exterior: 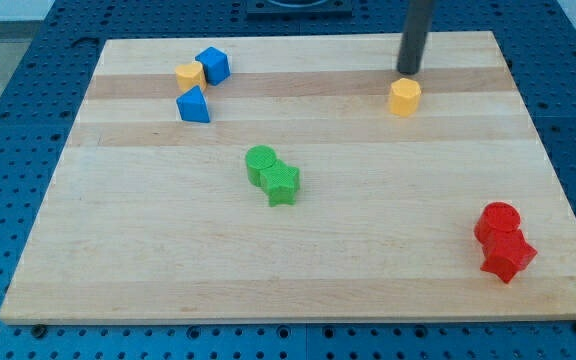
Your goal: Slide the yellow hexagon towards the bottom center
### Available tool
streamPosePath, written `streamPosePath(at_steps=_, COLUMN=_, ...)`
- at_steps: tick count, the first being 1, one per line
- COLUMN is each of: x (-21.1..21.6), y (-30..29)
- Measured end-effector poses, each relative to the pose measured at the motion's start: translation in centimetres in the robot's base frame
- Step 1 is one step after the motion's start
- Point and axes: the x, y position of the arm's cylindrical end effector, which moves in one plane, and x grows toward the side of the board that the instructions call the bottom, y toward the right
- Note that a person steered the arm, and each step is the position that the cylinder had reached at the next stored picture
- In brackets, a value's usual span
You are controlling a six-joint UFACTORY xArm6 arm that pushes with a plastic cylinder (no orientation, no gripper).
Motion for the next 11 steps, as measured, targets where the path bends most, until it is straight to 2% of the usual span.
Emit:
streamPosePath(at_steps=2, x=0.4, y=0.6)
streamPosePath(at_steps=6, x=5.9, y=-1.2)
streamPosePath(at_steps=7, x=6.1, y=-0.7)
streamPosePath(at_steps=8, x=0.2, y=3.8)
streamPosePath(at_steps=9, x=-2.2, y=4.4)
streamPosePath(at_steps=11, x=2.4, y=-3.1)
